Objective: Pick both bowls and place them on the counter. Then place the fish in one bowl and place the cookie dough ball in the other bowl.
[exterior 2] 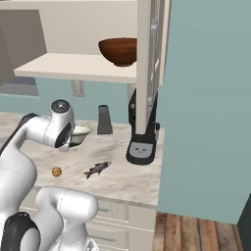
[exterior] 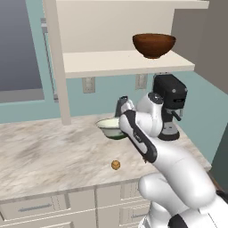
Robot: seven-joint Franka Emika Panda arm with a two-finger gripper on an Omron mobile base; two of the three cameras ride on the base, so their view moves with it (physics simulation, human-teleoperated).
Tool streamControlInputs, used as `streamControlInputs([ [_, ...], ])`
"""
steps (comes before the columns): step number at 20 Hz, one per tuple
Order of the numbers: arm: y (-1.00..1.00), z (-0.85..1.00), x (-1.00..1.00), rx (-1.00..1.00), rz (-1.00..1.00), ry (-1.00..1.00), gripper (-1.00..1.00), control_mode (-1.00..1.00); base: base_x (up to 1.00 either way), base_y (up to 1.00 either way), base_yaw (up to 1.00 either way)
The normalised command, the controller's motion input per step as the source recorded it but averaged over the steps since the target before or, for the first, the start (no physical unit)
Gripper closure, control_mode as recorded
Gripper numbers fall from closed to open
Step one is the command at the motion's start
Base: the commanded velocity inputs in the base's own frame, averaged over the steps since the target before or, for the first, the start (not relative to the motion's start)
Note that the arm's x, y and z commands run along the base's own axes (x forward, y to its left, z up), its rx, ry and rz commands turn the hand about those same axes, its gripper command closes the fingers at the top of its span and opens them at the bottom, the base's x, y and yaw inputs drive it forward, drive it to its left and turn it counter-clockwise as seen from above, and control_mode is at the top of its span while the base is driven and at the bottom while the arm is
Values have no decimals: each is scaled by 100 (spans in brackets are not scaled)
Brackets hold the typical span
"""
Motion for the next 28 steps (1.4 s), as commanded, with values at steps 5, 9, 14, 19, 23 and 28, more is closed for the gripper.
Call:
streamControlInputs([
  [5,-1,-44,17,-7,0,0,100,-100,0,0,0],
  [9,0,-40,18,-9,0,0,100,-100,0,0,0],
  [14,0,-41,19,-12,5,0,100,-100,0,0,0],
  [19,0,-41,23,-8,7,0,100,-100,0,0,0],
  [23,0,-35,21,-2,3,0,100,-100,0,0,0],
  [28,0,-40,6,0,1,3,100,-100,0,0,0],
])
